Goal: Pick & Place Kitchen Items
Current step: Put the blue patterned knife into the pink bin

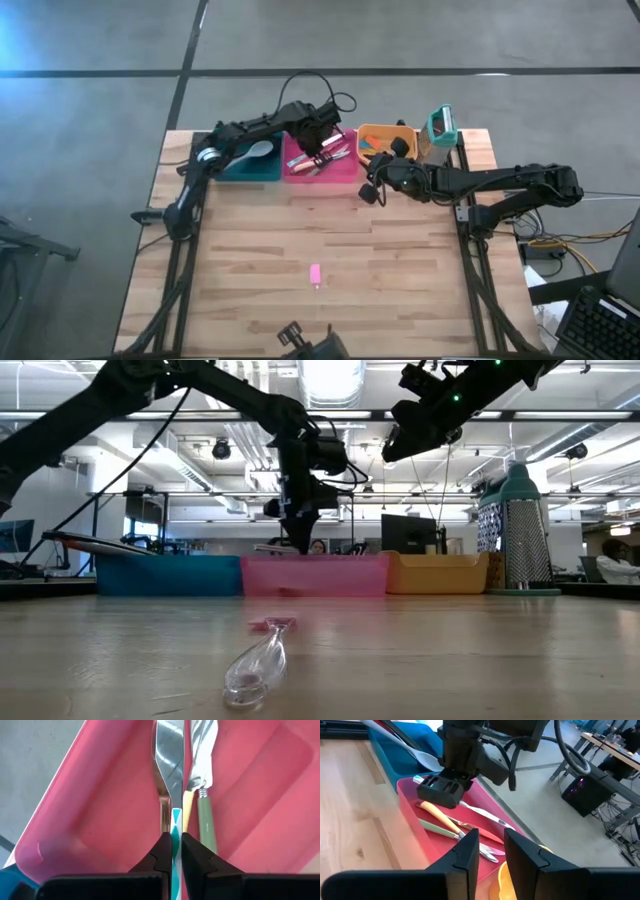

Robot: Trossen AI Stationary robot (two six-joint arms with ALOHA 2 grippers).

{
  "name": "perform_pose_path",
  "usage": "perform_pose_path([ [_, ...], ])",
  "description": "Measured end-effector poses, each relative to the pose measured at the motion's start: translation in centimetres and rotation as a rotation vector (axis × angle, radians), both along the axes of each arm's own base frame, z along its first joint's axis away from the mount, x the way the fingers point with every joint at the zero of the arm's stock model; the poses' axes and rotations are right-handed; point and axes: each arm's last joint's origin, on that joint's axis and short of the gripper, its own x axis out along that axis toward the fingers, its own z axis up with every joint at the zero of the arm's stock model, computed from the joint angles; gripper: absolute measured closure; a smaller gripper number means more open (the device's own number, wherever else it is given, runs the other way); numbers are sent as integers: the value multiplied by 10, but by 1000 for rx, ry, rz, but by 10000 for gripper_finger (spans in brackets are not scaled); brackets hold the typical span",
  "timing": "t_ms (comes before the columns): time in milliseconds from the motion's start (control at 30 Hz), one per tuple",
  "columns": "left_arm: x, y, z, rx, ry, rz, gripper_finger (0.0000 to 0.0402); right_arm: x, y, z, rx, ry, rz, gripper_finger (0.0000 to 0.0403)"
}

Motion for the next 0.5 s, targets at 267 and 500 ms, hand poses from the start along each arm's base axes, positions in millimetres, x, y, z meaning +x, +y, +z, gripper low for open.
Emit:
perform_pose_path([
  [267,3,8,-18,-63,5,11,381,0,0,0,2,1,-1,316],
  [500,7,12,-30,-71,13,10,381,0,0,0,2,1,-2,309],
])
